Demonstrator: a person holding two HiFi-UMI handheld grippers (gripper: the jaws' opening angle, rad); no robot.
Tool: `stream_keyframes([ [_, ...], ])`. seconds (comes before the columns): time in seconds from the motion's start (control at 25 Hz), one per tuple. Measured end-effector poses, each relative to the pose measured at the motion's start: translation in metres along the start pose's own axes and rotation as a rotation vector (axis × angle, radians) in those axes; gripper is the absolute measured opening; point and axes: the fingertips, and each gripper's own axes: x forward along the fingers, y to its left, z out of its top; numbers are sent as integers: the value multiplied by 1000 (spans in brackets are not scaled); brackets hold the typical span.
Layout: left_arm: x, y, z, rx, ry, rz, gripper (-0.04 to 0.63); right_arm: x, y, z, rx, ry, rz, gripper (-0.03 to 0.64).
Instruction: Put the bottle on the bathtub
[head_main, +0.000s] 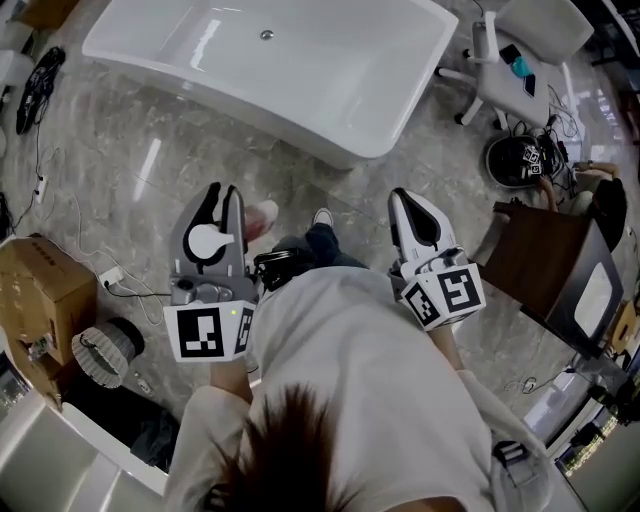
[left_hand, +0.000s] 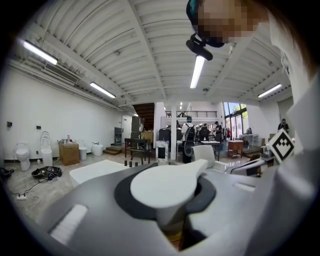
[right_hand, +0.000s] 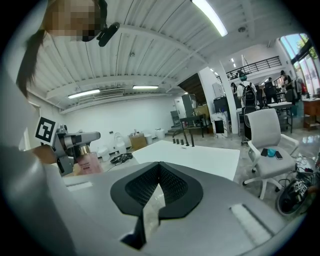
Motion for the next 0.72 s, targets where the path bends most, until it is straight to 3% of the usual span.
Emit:
stream_keyframes([
  [0.72, 22, 2, 17, 7, -4, -66, 115, 12, -4, 16, 40, -37, -47, -3],
])
